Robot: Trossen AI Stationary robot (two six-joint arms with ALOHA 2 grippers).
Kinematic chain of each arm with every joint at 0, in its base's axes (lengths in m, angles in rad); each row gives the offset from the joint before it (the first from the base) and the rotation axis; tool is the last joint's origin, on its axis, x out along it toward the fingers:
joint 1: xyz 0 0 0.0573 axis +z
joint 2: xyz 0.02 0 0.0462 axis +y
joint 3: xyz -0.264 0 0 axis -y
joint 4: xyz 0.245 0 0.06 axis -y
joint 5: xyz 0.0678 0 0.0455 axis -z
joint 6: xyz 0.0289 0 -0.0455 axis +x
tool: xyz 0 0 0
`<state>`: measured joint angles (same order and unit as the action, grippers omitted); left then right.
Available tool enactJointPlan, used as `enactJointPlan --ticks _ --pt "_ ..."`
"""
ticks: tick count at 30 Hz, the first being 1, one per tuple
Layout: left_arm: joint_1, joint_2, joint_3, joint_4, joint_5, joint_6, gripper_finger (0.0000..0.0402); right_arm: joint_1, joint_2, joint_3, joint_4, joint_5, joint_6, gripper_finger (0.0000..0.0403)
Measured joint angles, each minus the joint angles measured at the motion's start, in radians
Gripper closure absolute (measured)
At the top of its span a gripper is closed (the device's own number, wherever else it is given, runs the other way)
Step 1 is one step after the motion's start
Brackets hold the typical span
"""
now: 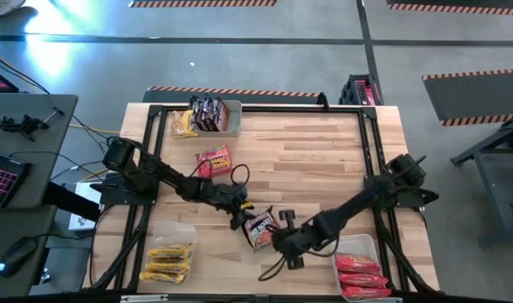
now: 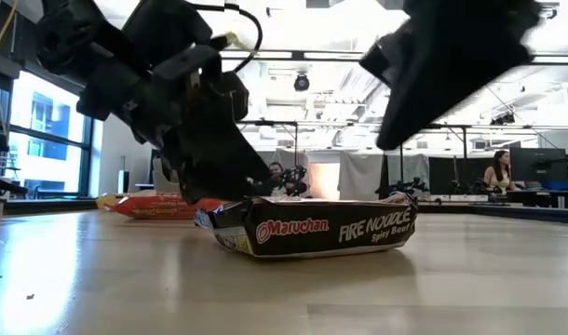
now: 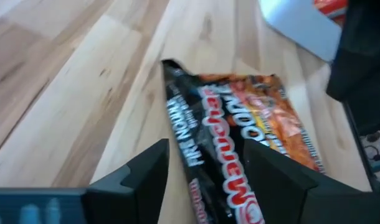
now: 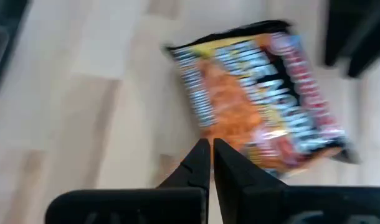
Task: Sort Maruchan noodles
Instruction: Put the black noodle pack into the gray bin
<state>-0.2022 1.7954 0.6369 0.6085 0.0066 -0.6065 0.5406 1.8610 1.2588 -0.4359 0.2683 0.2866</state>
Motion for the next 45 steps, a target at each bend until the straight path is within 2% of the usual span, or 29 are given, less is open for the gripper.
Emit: enactJointPlan --ticks 5,10,15,23,33,41,45 --pt "0.006 0.000 0.000 -0.054 0.012 -0.044 0.0187 0.006 0.000 -0.109 0.217 -0.065 0.019 0.0403" --pt "0.008 0.000 0.000 -0.060 0.032 -0.047 0.0181 -0.003 0.000 -0.218 0.416 -0.085 -0.047 0.0403" --pt "0.025 0.000 0.000 -0.063 0.091 -0.046 0.0181 -0.027 0.000 -0.294 0.533 -0.126 -0.074 0.0403" --pt "0.046 0.000 0.000 -0.065 0.091 -0.010 0.0182 -0.060 0.000 -0.332 0.586 -0.148 -0.132 0.0403" --pt "0.015 0.000 0.001 -0.072 0.123 -0.011 0.0185 -0.076 0.000 -0.332 0.629 -0.139 -0.164 0.0403" --pt "-0.009 0.000 0.057 -0.202 0.123 -0.008 0.0186 -0.099 0.000 -0.332 0.674 -0.138 -0.164 0.0403" --pt "-0.011 0.000 0.078 -0.204 0.134 0.018 0.0186 -0.103 0.000 -0.332 0.690 -0.138 -0.180 0.0403"
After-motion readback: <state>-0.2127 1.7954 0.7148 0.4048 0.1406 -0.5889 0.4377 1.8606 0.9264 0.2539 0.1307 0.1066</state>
